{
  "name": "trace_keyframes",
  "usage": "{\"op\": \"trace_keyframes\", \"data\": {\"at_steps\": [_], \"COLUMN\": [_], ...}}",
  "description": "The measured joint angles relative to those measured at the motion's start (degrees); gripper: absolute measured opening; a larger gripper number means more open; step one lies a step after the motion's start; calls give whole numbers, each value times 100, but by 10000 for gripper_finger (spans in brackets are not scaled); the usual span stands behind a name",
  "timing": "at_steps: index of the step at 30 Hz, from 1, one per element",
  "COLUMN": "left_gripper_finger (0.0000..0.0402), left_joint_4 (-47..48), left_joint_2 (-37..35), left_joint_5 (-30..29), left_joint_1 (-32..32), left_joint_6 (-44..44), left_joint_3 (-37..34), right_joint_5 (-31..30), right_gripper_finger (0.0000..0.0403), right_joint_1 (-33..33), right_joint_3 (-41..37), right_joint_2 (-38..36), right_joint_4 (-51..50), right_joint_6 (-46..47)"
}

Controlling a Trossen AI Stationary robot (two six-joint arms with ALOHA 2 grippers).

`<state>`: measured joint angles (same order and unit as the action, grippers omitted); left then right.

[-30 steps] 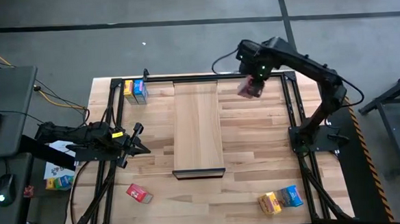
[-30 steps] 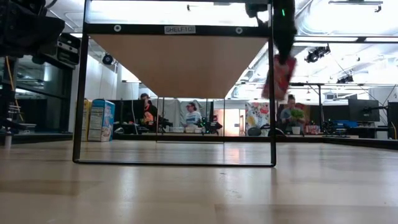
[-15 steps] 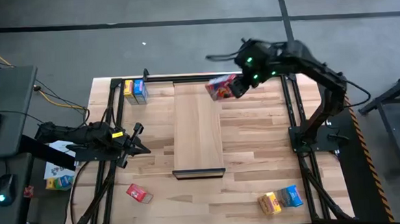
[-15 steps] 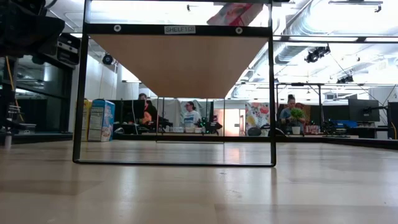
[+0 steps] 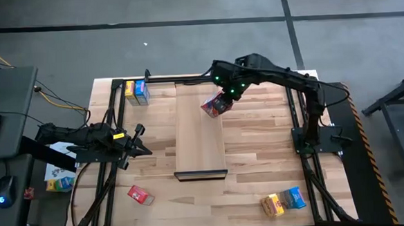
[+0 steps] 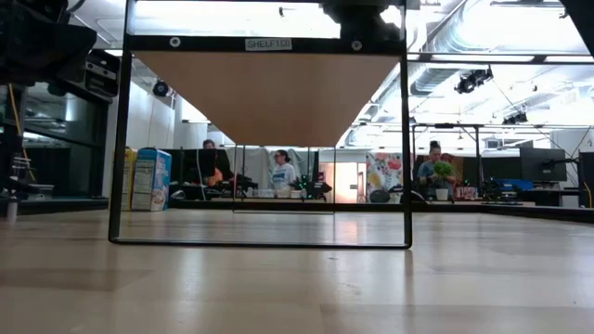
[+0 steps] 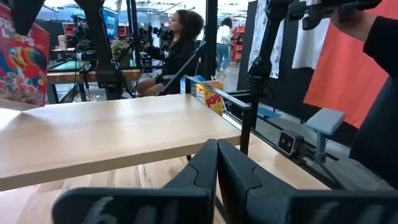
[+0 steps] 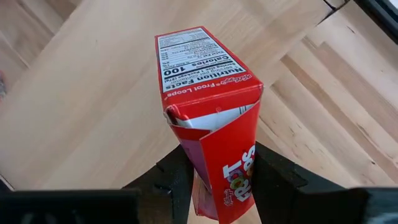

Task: Stack cereal on shelf
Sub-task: Put the top red cereal box on the shelf

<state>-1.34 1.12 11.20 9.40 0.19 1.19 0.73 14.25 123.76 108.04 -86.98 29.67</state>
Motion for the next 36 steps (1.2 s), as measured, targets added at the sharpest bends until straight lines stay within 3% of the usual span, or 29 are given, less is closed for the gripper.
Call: {"op": "trace_keyframes", "data": {"at_steps": [20,36], "left_gripper_finger": [3,3], "left_joint_4": [-1,-1], "left_joint_2": [0,-2], "left_joint_5": [0,0], "left_joint_1": [1,-2], "left_joint_6": [0,0], "left_joint_3": [0,0], "right_joint_5": [-196,-454], "right_gripper_finger": [131,204], "right_joint_1": [163,150], "right_joint_3": [0,0], "right_joint_2": [-15,-12], "right_joint_4": [264,554], "right_joint_6": [-511,-770]}}
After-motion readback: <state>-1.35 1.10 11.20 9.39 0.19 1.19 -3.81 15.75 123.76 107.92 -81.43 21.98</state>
